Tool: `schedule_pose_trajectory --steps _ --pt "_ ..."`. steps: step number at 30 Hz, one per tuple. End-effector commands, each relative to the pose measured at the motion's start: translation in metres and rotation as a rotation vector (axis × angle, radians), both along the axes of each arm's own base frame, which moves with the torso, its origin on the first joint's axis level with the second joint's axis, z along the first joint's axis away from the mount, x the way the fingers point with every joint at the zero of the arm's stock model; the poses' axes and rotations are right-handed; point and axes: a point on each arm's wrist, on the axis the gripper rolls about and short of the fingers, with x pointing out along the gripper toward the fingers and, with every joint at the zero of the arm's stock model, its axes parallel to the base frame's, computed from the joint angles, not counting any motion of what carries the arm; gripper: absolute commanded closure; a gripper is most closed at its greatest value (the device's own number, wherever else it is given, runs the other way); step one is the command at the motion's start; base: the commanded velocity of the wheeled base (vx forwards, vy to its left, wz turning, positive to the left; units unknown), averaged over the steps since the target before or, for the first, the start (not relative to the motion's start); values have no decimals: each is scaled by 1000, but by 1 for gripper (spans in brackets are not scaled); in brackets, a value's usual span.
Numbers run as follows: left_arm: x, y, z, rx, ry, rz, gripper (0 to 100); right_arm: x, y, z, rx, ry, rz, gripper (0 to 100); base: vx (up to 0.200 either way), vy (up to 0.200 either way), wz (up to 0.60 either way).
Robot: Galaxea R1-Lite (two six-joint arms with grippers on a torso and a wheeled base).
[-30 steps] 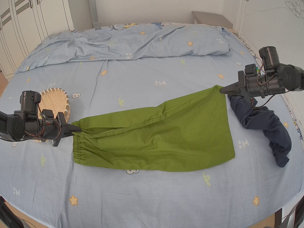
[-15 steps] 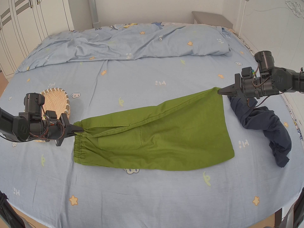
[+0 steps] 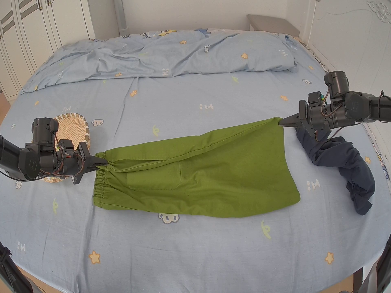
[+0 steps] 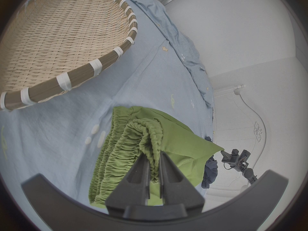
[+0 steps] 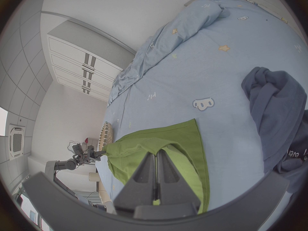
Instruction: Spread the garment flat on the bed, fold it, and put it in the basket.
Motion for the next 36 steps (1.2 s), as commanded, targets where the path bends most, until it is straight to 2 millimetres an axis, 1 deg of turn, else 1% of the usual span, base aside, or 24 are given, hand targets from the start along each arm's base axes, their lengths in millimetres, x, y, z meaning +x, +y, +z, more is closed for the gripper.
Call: schedule_pose_trajectory --steps 1,7,8,10,11,18,22,25,26,27,31,34,35,36 --pt "2 0 -3 -2 9 -1 100 3 1 -6 0 11 3 100 0 0 0" --pt "3 0 -6 -1 14 0 100 4 2 -7 2 9 5 100 0 0 0" --pt "3 0 -6 -1 14 -2 0 6 3 -10 0 15 5 100 0 0 0" --pt "3 -1 -6 -1 14 -3 0 8 3 -13 -1 21 6 100 0 0 0" --pt "3 -1 -6 -1 14 -5 0 8 3 -13 0 23 6 0 0 0 0" --pt "1 -4 -2 -3 5 -14 0 14 9 -24 -2 42 19 0 0 0 0" --pt "0 -6 -1 -5 5 -15 0 14 9 -24 -3 45 17 0 0 0 0" --pt "-6 -8 11 -13 -20 -16 0 11 9 -22 -3 45 17 0 0 0 0" --pt "-7 -9 11 -14 -20 -17 0 11 10 -22 -3 45 19 0 0 0 0" --pt "-7 -15 14 -29 -19 -27 0 10 10 -22 -3 48 19 0 0 0 0" --pt "-2 -27 18 -48 -56 -42 0 8 11 -21 -4 51 20 0 0 0 0" --pt "4 -32 13 -49 -78 -39 0 6 11 -19 -6 48 22 0 0 0 0" --pt "12 -34 3 -50 -70 -25 0 5 11 -18 -6 44 22 0 0 0 0" --pt "13 -34 2 -50 -70 -23 0 4 10 -17 -5 43 19 0 0 0 0"
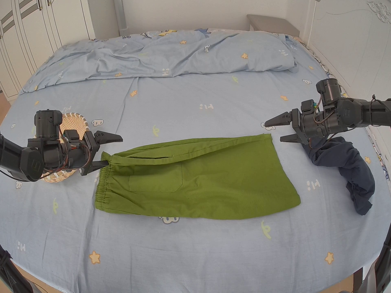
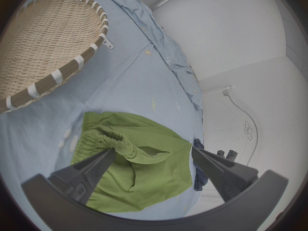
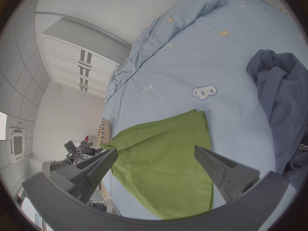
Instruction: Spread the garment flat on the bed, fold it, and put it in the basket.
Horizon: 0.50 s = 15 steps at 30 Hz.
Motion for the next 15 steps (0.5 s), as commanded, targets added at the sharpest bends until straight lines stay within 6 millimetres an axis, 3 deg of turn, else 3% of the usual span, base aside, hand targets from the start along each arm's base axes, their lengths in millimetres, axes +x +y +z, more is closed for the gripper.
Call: schedule_pose_trajectory --steps 1,7,15 --pt "17 -7 -21 -7 25 23 0 -5 0 7 0 -16 1 0 0 0 0" --pt "43 0 -43 -31 3 79 0 -9 -2 12 2 -24 -3 0 0 0 0" --pt "47 11 -35 -57 -63 175 0 -10 -1 14 1 -29 -2 0 0 0 0"
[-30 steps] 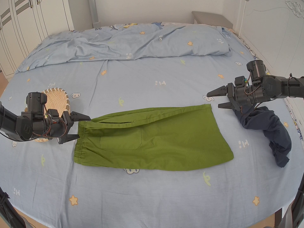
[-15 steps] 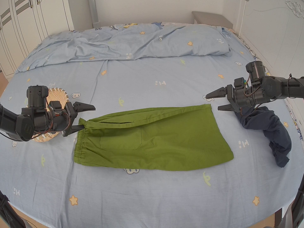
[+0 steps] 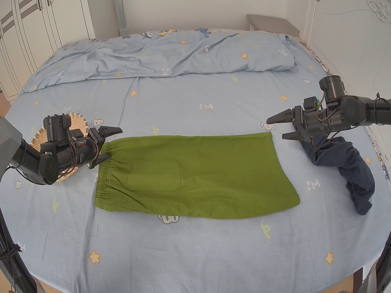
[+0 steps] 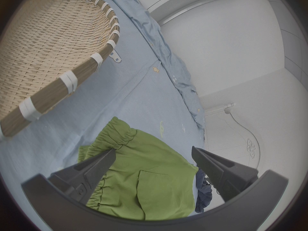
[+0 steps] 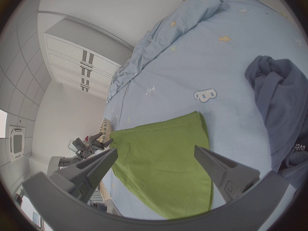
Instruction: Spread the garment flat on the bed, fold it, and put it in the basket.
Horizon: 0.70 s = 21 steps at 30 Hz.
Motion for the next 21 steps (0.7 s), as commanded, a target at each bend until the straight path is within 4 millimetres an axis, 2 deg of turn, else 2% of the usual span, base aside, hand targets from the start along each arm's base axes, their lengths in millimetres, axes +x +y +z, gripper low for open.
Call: schedule_pose_trajectory --steps 1,7,12,15,18,19,21 --pt "2 2 -8 -5 20 9 0 -2 0 3 0 -6 -1 0 0 0 0" --pt "-8 -4 -2 -7 19 -7 0 -4 0 1 -2 3 -2 0 0 0 0" --pt "-45 -11 32 -10 -51 -44 0 -14 -4 5 -3 6 -7 0 0 0 0" --pt "-71 -12 43 -14 -71 -71 0 -30 -8 16 -1 -4 -14 0 0 0 0" --pt "-89 -12 44 -22 -64 -103 0 -43 -12 24 1 -13 -23 0 0 0 0" --pt "-101 -11 38 -27 -41 -124 0 -53 -16 32 3 -26 -31 0 0 0 0" --pt "-109 -10 26 7 -18 -142 0 -63 -18 35 6 -25 -35 0 0 0 0"
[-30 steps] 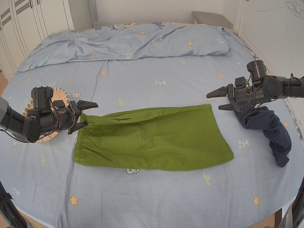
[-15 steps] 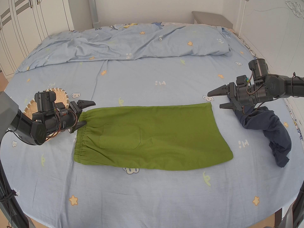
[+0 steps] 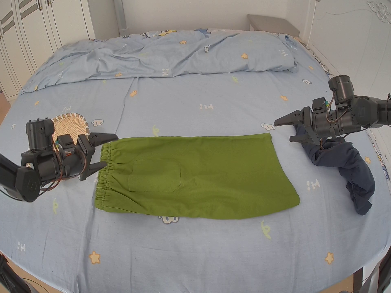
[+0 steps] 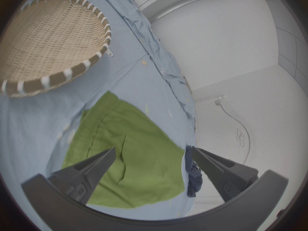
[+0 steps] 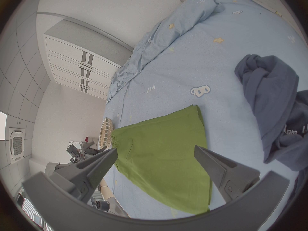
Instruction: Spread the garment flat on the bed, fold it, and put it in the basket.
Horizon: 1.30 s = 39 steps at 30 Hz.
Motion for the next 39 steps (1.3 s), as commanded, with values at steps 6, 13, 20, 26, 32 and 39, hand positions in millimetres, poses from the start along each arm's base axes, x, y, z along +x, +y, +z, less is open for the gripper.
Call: schedule_pose_trajectory --steps 6,13,20,26,32,39 --pt "-48 14 -40 288 -18 -131 0 -52 -8 20 -4 -17 -8 0 0 0 0" --pt "-27 24 -50 285 4 -93 0 -55 -8 17 -19 -24 5 0 0 0 0" --pt "-1 27 -56 287 -2 -89 0 -55 -6 16 -19 -21 11 0 0 0 0" --pt "9 31 -68 287 26 -81 0 -55 -4 13 -20 -12 15 0 0 0 0" --pt "9 31 -70 289 25 -78 0 -56 -2 12 -20 -11 23 0 0 0 0" --pt "11 28 -77 291 40 -94 0 -55 0 11 -21 -6 29 0 0 0 0"
